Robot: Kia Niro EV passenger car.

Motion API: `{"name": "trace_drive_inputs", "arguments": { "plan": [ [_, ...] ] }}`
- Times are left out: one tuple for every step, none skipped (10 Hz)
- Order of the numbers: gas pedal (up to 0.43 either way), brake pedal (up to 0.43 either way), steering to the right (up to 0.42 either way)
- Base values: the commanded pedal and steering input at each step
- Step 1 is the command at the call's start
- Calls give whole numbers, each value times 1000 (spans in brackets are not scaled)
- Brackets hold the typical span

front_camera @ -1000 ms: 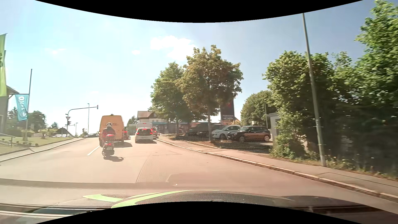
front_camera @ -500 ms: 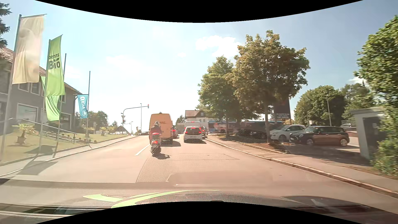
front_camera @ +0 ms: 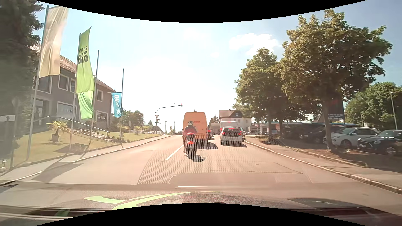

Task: Follow the waypoints while adhering to traffic rules and regulations

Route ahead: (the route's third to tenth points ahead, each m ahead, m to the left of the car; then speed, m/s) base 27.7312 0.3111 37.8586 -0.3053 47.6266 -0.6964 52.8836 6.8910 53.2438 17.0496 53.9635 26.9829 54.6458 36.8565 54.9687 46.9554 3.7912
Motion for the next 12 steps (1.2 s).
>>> {"name": "trace_drive_inputs", "arguments": {
  "plan": [
    [0,0,-188],
    [0,0,-147],
    [0,0,-109],
    [0,0,-66],
    [0,18,-36],
    [0,43,-17],
    [0,73,1],
    [0,98,17],
    [0,122,24],
    [0,159,25],
    [0,189,25],
    [0,207,25]
  ]
}}
